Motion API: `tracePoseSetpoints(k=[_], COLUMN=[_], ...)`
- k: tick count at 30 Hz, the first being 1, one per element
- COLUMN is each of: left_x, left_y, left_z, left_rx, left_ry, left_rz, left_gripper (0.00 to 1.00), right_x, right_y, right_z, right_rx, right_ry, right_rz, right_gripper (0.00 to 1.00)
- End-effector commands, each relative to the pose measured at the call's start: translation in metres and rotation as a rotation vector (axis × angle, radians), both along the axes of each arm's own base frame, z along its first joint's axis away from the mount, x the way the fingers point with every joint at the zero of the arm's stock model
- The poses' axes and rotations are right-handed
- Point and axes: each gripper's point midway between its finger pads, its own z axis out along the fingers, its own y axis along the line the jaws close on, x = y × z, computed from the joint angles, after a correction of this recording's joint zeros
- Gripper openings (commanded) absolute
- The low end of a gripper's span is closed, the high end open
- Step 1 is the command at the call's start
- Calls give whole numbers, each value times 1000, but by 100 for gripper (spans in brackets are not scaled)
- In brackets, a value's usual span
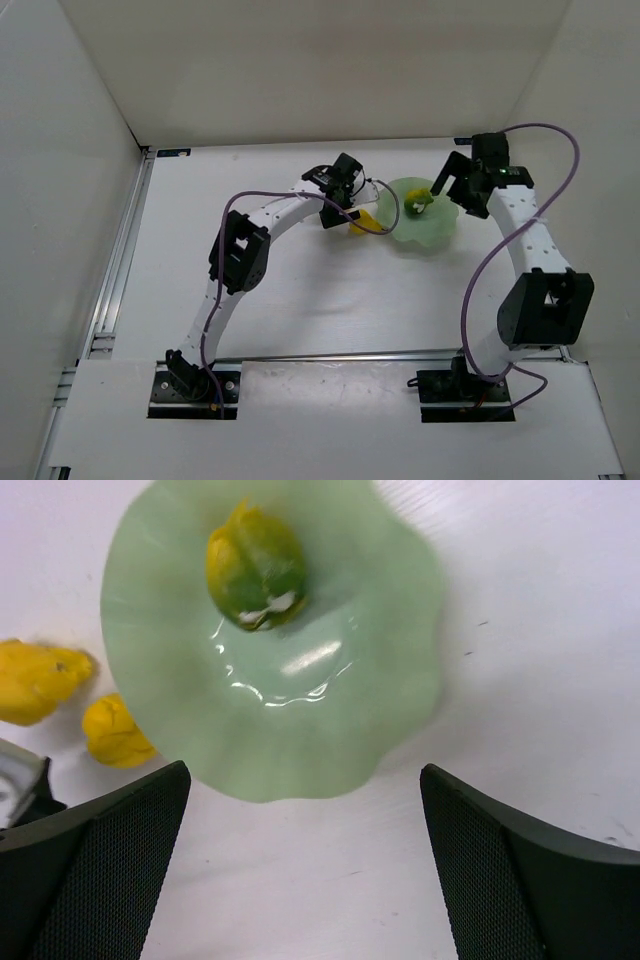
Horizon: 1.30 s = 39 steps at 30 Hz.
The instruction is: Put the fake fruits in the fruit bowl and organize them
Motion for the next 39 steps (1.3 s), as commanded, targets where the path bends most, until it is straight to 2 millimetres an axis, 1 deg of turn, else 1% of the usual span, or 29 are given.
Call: tracePoseSetpoints(k=[1,2,3,4,5,6,7,8,9,11,12,13,14,17,18,21,22,23,24,27,28,29,31,32,33,34,36,37,39], left_x=[3,7,8,10,14,15,22,29,34,43,47,47,51,53,53,53,52,53,50,56,62,64,62,57,52,44,39,31,17], left_y=[-16,-20,-22,-23,-28,-29,-28,-34,-30,-28,-31,-31,-26,-27,-27,-30,-27,-26,-20,-8,-1,-1,-3,-10,-15,-30,-44,-64,-86], left_z=[13,14,2,-2,1,-10,-11,-4,-13,-9,-12,-12,-17,-16,-16,-15,-13,-3,-7,26,42,67,92,117,126,138,160,177,180], left_rx=[-32,-45,-35,-34,-49,-41,-55,-82,-77,-85,-90,-90,-91,-101,-101,-125,-116,-127,-110,-129,-156,-197,-286,-338,-363,-414,-474,-527,-547], left_ry=[5,-1,13,14,6,17,10,-15,-8,-33,-41,-41,-42,-48,-48,-47,-52,-67,-61,-122,-157,-194,-216,-248,-254,-263,-301,-313,-294], left_rz=[-135,-141,-140,-140,-146,-145,-127,-116,-105,-92,-92,-92,-81,-74,-74,-63,-55,-41,-16,49,106,131,193,195,199,197,205,171,109], left_gripper=[99,99,99,99,99,94,94,94,94,94,94,92,86,78,70,58,49,48,48,47,47,47,47,47,47,45,44,44,47], right_x=[-13,-13,-14,-10,-11,-13,-11,-12,-12,-17,-18,-20,-20,-24,-24,-26,-26,-26,-26,-30,-30,-34,-39,-44,-45,-49,-55,-57,-62], right_y=[-26,-35,-38,-42,-45,-46,-46,-46,-44,-44,-44,-46,-46,-46,-46,-46,-46,-46,-46,-43,-43,-43,-45,-45,-44,-44,-40,-40,-40], right_z=[16,17,25,33,35,34,37,41,41,36,39,35,35,30,30,27,27,27,27,25,25,24,15,17,15,8,7,4,7], right_rx=[-22,-12,-2,-3,-3,-8,-9,-9,-9,-8,-8,-15,-15,-21,-21,-20,-20,-20,-20,-12,-6,-6,-7,-7,0,7,23,23,29], right_ry=[-25,-25,-38,-60,-60,-50,-59,-69,-68,-56,-65,-54,-54,-43,-43,-34,-34,-34,-34,-24,-24,-22,-8,-15,-19,-7,-7,2,-12], right_rz=[-30,-52,-58,-68,-77,-70,-70,-70,-56,-56,-56,-61,-61,-54,-54,-54,-54,-54,-54,-47,-54,-55,-83,-83,-92,-101,-100,-100,-107], right_gripper=[100,100,100,100,100,100,100,100,100,100,100,100,100,100,100,100,100,100,100,100,100,100,100,100,100,100,100,100,100])
